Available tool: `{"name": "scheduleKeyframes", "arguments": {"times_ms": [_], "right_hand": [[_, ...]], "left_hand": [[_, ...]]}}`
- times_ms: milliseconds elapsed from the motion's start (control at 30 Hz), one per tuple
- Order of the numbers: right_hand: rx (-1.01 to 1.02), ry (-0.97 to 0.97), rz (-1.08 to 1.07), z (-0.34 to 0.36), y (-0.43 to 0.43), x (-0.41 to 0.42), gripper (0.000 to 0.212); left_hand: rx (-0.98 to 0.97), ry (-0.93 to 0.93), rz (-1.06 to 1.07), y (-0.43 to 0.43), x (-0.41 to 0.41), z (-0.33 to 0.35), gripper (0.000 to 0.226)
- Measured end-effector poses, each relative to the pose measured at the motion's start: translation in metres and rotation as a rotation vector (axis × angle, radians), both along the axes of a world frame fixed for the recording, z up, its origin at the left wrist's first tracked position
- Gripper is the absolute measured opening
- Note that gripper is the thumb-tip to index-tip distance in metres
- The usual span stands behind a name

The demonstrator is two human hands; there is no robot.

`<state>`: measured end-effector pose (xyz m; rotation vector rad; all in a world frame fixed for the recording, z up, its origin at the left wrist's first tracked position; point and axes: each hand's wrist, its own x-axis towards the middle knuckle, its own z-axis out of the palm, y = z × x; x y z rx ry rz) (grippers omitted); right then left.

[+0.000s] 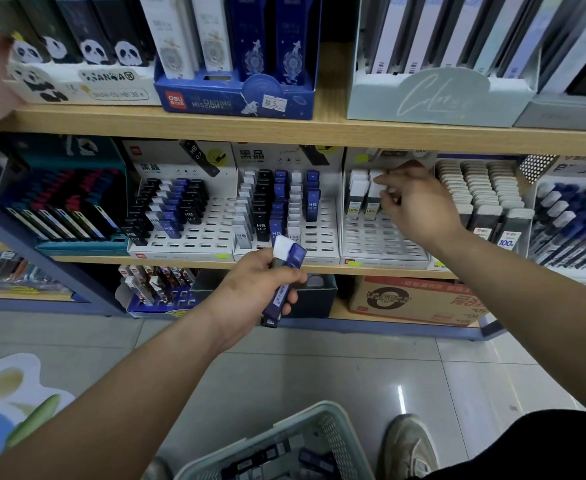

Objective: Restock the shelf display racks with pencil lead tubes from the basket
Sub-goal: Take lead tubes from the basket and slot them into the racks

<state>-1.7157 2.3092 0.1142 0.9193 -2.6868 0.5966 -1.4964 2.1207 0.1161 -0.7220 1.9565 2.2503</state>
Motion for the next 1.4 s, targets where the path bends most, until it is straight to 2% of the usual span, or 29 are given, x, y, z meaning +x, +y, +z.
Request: {"name": "scheduleKeyframes", "arguments": {"times_ms": [167, 233, 267, 333, 367, 400, 533, 600, 733, 933, 1167, 1300, 1400], "right_hand": [[0.047, -0.031, -0.014, 0.008, 0.000, 0.015, 0.037], [-0.055, -0.112, 0.083, 0.016, -0.007, 0.032, 0.031], [-0.149, -0.250, 0.149, 0.022, -0.014, 0.044, 0.023], [-0.300, -0.643, 0.285, 0.033, -0.028, 0.071, 0.012], [-0.322, -0.774, 0.345, 0.035, -0.034, 0.081, 0.011], [-0.311, -0.827, 0.391, 0.035, -0.039, 0.088, 0.011], [-0.338, -0.888, 0.419, 0.032, -0.048, 0.094, 0.015], [-0.370, -0.920, 0.402, 0.032, -0.048, 0.092, 0.011], [-0.475, -0.995, 0.379, 0.035, -0.041, 0.082, 0.007], [-0.531, -1.069, 0.380, 0.038, -0.040, 0.084, 0.011], [-0.586, -1.007, 0.303, 0.039, -0.043, 0.087, 0.026], [-0.659, -0.994, 0.273, 0.037, -0.040, 0.084, 0.019], [-0.684, -0.903, 0.252, 0.035, -0.039, 0.080, 0.016]], "left_hand": [[-0.040, 0.060, -0.052, 0.001, 0.005, 0.003, 0.008], [-0.056, 0.087, -0.053, 0.001, 0.005, 0.004, 0.010], [-0.060, 0.102, -0.053, 0.001, 0.005, 0.005, 0.010], [-0.066, 0.124, -0.050, 0.000, 0.004, 0.006, 0.012], [-0.066, 0.131, -0.048, 0.000, 0.004, 0.007, 0.012], [-0.063, 0.138, -0.050, 0.000, 0.004, 0.008, 0.012], [-0.055, 0.158, -0.072, 0.000, 0.004, 0.009, 0.012], [-0.064, 0.154, -0.074, 0.000, 0.005, 0.011, 0.015], [0.014, 0.109, 0.013, -0.003, 0.005, 0.012, 0.020], [-0.089, 0.100, 0.022, -0.009, 0.009, 0.008, 0.011], [-0.141, 0.055, 0.045, -0.011, 0.010, 0.004, 0.016], [-0.217, 0.041, 0.043, -0.017, 0.013, 0.004, 0.015], [-0.251, 0.002, 0.043, -0.021, 0.018, 0.005, 0.013]]}}
